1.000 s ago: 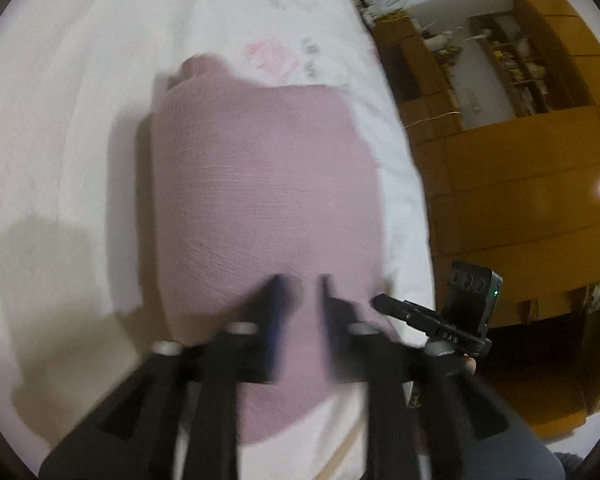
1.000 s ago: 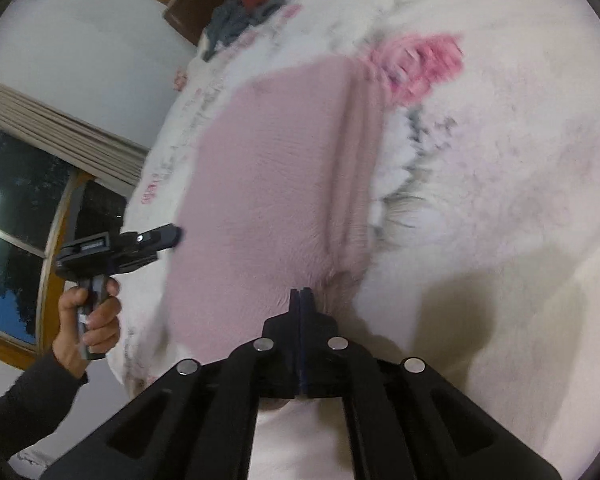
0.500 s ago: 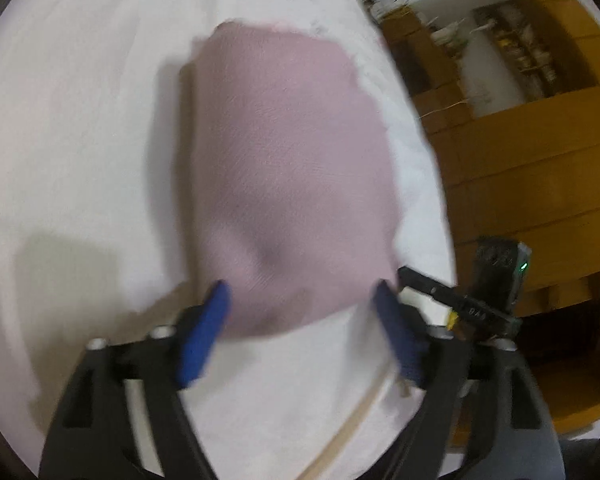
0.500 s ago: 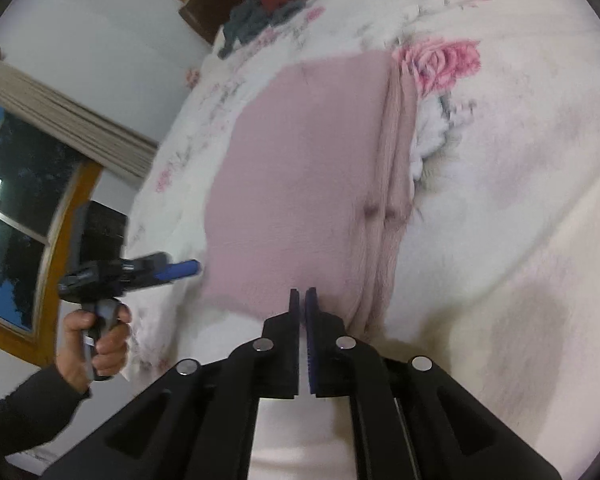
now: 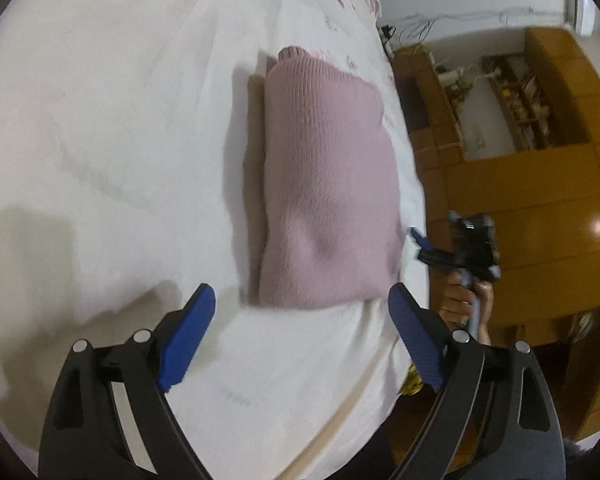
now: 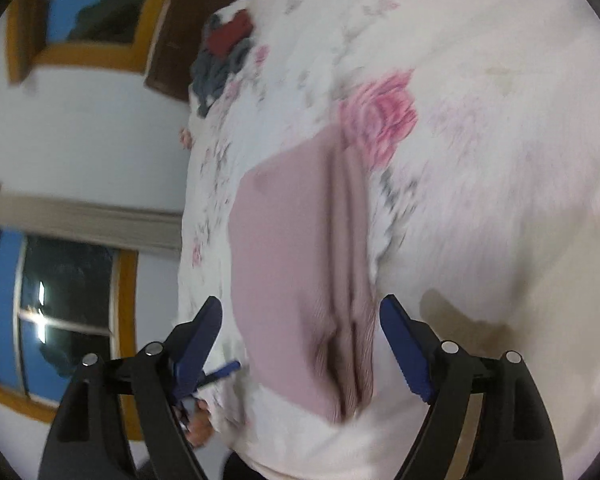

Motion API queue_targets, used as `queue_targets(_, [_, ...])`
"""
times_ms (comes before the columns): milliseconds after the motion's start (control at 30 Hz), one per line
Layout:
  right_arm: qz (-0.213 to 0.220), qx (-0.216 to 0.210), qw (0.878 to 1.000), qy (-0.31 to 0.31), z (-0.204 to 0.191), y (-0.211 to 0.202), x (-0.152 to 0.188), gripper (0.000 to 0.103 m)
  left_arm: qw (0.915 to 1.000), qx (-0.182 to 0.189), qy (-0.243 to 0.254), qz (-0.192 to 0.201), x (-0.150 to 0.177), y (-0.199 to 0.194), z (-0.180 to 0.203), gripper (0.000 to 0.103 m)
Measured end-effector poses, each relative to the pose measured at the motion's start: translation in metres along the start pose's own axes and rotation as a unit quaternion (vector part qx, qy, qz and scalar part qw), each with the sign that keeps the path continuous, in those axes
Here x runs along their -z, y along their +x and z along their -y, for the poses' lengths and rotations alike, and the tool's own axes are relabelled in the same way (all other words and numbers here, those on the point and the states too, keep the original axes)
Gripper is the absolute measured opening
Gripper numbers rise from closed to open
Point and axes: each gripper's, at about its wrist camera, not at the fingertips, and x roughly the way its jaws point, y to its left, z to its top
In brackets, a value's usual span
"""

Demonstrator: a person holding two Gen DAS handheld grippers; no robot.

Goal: Fold small clothes
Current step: 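Grasp the folded bundle edge with the left tool while the right tool grasps it too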

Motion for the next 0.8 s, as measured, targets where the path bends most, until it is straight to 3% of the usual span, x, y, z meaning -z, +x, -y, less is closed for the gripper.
queue_targets(67, [-0.015,0.000,1.000,0.010,0.008,0.015,-0.020,0.082,0.9997,0.022,-0.009,0.006,-0.002,0.004,-0.001,0.088])
queue_targets(200, [-0.038,-0.003,0.999,0.011,0.013,0.044,-0.044,0.082,0.9995,0.027,-0.014,0.001,-0.014,0.017,-0.007,0.087])
queue_targets(467, [-0.071,0.021,0.997,-0.008,0.012,0.098,-0.053,0.084,0.9985,0.047,-0.015,-0.021,-0.027,0.045,-0.016,0.087])
queue_targets(700, [-0.078,0.027,0.996,-0.028,0.006,0.117,-0.057,0.087,0.9953,0.082,-0.006,-0.052,-0.036,0.079,-0.011,0.087])
queue_targets(800, [-0.075,0.028,0.996,-0.031,0.002,0.118,-0.054,0.087,0.9944,0.078,0.003,-0.071,-0.037,0.096,-0.003,0.085])
